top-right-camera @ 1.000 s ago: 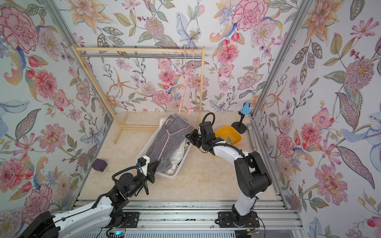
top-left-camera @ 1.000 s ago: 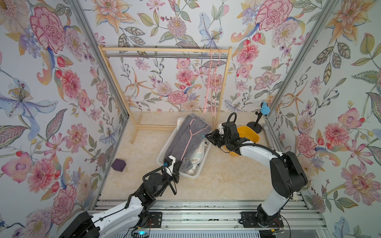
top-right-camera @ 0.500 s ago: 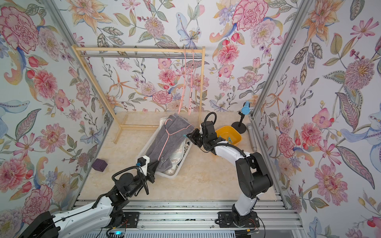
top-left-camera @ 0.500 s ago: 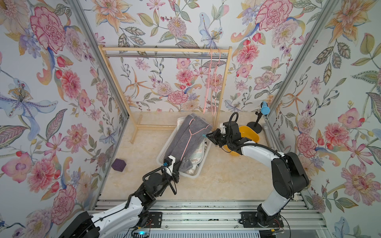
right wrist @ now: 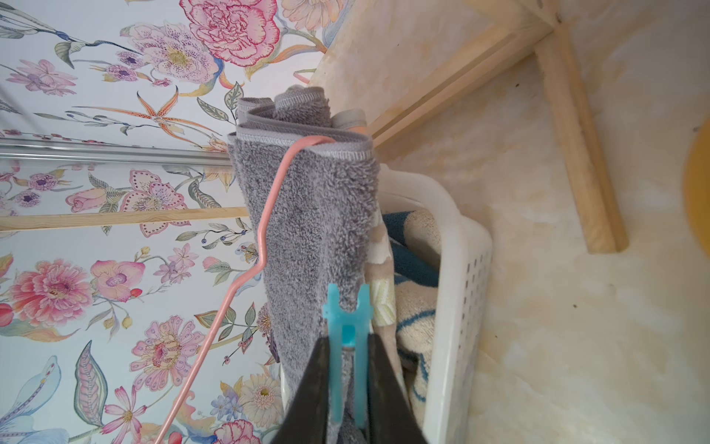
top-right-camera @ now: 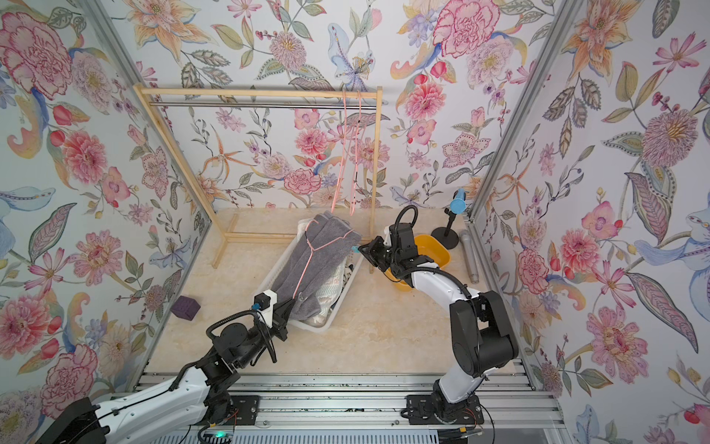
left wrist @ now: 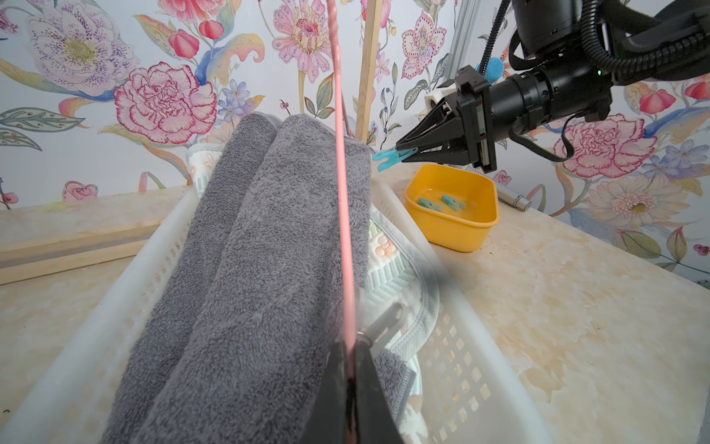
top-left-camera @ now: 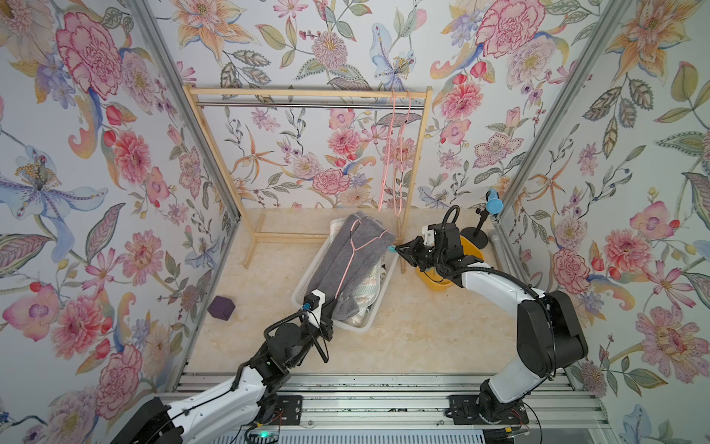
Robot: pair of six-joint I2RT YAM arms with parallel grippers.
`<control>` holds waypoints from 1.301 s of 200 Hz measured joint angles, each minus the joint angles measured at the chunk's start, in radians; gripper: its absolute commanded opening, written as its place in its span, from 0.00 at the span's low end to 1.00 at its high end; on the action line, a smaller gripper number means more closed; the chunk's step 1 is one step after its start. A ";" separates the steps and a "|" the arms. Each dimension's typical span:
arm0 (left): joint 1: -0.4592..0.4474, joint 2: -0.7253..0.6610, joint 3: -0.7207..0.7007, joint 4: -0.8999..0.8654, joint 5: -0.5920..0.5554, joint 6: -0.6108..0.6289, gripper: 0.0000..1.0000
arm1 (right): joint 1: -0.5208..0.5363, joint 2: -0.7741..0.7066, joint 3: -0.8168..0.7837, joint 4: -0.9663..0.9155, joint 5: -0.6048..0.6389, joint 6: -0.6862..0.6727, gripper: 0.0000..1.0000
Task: Remove the clothespins securing towels to the hanger
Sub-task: Remove the clothespin from the hanger, then place the clothespin in the storage box.
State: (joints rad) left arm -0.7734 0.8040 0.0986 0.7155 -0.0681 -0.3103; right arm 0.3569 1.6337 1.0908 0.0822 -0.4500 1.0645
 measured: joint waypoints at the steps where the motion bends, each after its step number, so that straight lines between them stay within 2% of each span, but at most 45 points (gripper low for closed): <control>1: 0.000 0.000 0.000 0.000 0.000 0.000 0.00 | -0.001 -0.001 0.000 -0.001 0.000 -0.001 0.04; 66: 0.000 0.001 0.000 -0.016 0.000 0.008 0.00 | -0.061 -0.057 0.000 -0.096 0.019 -0.103 0.05; 128: 0.000 0.007 0.001 -0.018 -0.014 0.011 0.00 | -0.172 -0.142 0.002 -0.252 0.172 -0.277 0.05; 172: 0.000 0.030 0.012 -0.015 -0.015 0.015 0.00 | -0.238 -0.152 0.003 -0.304 0.261 -0.359 0.05; 205: 0.000 0.039 0.012 -0.011 -0.015 0.015 0.00 | -0.261 -0.124 0.011 -0.315 0.328 -0.407 0.06; 260: 0.000 0.032 0.012 -0.012 -0.015 0.015 0.00 | -0.269 0.032 0.082 -0.325 0.434 -0.486 0.06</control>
State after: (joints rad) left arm -0.7734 0.8360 0.1104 0.7033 -0.0830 -0.2955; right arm 0.0879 1.6657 1.1732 -0.2432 -0.0162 0.5781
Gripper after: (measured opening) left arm 0.056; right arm 0.157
